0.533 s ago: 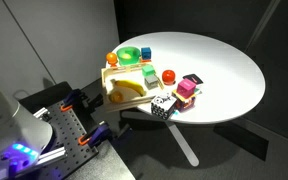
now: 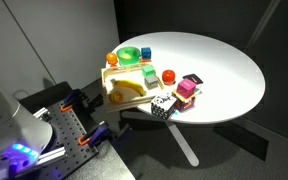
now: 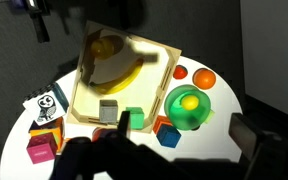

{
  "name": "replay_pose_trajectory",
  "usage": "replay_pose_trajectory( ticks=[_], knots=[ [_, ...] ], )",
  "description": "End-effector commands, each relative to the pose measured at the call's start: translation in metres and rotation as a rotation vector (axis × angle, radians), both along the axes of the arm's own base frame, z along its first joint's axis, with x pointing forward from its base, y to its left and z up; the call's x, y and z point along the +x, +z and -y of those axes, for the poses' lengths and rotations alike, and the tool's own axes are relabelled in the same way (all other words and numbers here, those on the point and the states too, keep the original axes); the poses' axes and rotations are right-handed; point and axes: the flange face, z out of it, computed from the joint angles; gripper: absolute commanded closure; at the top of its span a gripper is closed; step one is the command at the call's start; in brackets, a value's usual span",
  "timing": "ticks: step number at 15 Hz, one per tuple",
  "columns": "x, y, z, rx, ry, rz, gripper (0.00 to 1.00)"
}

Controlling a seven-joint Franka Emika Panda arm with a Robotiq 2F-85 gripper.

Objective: Put the banana on the table

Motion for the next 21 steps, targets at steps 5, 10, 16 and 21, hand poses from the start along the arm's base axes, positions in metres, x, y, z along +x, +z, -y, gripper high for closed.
replay_pose_trajectory(
  ticks=[5, 10, 16, 21],
  knots=[
    [0.021, 0.003, -0.023, -0.072, -0.069, 0.076, 0.0],
    [0.044, -0.006, -0.04, -0.136, -0.149, 0.098, 0.0],
    [0.066, -0.027, -0.044, -0.265, -0.257, 0.026, 0.0],
    [0.084, -0.049, -0.034, -0.336, -0.294, -0.039, 0.0]
  ],
)
